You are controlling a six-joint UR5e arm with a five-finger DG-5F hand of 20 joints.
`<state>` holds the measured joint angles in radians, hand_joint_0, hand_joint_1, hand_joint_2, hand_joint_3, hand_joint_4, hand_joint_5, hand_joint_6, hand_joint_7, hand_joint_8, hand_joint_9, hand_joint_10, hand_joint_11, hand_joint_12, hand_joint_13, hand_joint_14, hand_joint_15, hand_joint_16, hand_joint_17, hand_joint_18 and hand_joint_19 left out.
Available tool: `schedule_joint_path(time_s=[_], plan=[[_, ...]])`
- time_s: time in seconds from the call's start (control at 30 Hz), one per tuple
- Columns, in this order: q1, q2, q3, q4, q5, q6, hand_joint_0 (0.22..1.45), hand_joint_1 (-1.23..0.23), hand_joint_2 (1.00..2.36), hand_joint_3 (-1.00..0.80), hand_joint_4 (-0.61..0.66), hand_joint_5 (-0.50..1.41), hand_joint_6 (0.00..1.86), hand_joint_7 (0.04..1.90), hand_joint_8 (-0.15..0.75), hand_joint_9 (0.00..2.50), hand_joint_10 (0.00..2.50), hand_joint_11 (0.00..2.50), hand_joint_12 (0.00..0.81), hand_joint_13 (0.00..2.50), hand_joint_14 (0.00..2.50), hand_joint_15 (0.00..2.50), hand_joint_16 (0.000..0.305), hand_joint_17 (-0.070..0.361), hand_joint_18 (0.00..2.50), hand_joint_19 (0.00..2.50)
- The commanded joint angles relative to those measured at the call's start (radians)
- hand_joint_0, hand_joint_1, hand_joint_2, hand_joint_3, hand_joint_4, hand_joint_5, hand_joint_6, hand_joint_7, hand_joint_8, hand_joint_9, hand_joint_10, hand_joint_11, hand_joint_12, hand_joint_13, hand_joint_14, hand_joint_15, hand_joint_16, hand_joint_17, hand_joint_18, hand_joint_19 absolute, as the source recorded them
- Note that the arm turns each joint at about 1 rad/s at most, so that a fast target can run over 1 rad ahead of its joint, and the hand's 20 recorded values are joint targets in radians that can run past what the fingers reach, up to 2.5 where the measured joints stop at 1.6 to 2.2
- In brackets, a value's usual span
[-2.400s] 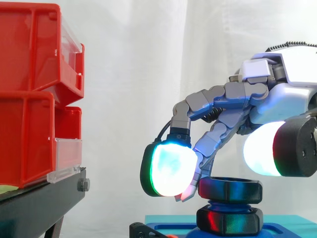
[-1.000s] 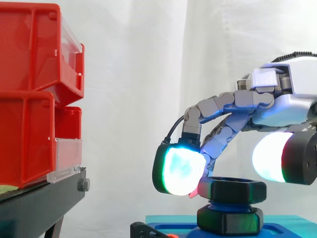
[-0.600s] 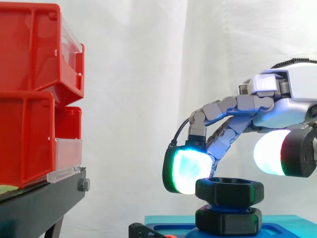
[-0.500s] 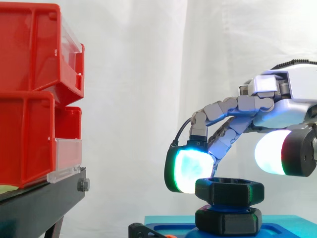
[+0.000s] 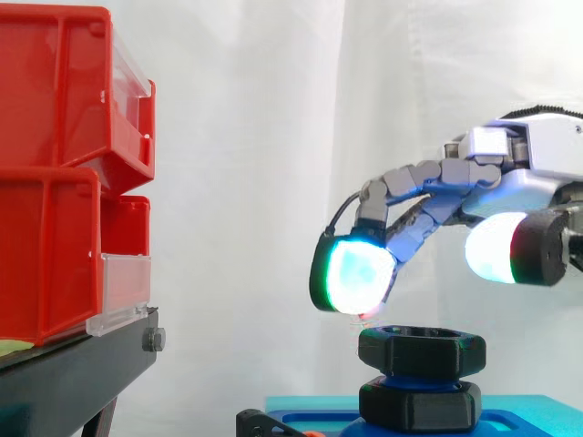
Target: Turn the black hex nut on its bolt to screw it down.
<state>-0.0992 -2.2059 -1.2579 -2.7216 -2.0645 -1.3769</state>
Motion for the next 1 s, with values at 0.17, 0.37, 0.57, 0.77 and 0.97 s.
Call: schedule_joint_path(time_s=[0.17, 0.37, 0.57, 0.77, 0.97], plan=[[0.032, -0.054, 0.037, 0.075, 0.012, 0.002, 0.54, -0.34, 1.00, -0.50, 0.34, -0.08, 0.50, 1.09, 0.339, 0.79, 0.01, 0.40, 0.361, 0.70, 0.01, 0.27, 0.053, 0.118, 0.68, 0.60], [0.070, -0.103, 0.110, 0.048, 0.015, 0.002, 0.54, -0.34, 1.00, -0.50, 0.35, -0.06, 0.50, 1.16, 0.341, 0.79, 0.01, 0.40, 0.358, 0.62, 0.01, 0.24, 0.053, 0.118, 0.61, 0.58], [0.098, -0.103, 0.115, 0.026, 0.040, 0.004, 0.54, -0.34, 1.00, -0.50, 0.34, -0.06, 0.54, 1.13, 0.345, 0.80, 0.01, 0.41, 0.361, 0.63, 0.01, 0.25, 0.053, 0.119, 0.62, 0.59], [0.105, -0.103, 0.115, 0.009, 0.040, 0.004, 0.54, -0.34, 1.00, -0.50, 0.33, -0.06, 0.58, 1.07, 0.346, 0.80, 0.01, 0.41, 0.361, 0.64, 0.01, 0.25, 0.053, 0.119, 0.63, 0.59], [0.108, -0.103, 0.115, 0.000, 0.037, 0.004, 0.53, -0.34, 1.00, -0.50, 0.32, -0.06, 0.70, 0.88, 0.362, 0.76, 0.01, 0.35, 0.368, 0.36, 0.00, 0.08, 0.054, 0.121, 0.32, 0.42]])
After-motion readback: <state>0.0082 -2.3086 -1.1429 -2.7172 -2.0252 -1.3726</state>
